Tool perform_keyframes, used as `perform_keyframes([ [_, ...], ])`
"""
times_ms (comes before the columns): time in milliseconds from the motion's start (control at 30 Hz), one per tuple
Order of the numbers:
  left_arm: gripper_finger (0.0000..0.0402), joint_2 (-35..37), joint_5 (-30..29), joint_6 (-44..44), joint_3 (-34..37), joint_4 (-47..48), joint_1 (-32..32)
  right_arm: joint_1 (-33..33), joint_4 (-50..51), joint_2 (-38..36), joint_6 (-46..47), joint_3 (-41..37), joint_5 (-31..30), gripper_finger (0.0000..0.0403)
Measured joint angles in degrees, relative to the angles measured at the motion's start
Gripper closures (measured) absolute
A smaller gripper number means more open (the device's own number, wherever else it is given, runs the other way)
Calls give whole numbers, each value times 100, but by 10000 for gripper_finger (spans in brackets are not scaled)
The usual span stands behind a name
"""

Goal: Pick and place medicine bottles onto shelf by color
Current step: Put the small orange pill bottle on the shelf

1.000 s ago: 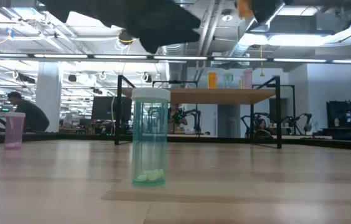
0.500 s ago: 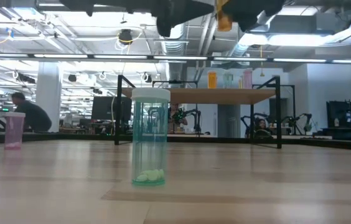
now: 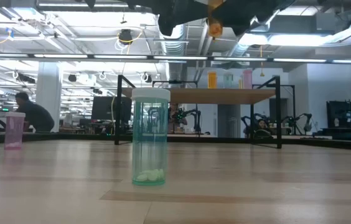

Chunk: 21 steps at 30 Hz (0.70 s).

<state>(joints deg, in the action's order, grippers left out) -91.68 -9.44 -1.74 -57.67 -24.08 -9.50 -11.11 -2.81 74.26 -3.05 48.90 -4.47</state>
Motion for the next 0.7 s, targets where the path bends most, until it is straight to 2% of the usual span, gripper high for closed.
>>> perform_keyframes([
  [700,207,0,16,128,0,20,-5,0,-22,7,2,0,-4,275],
])
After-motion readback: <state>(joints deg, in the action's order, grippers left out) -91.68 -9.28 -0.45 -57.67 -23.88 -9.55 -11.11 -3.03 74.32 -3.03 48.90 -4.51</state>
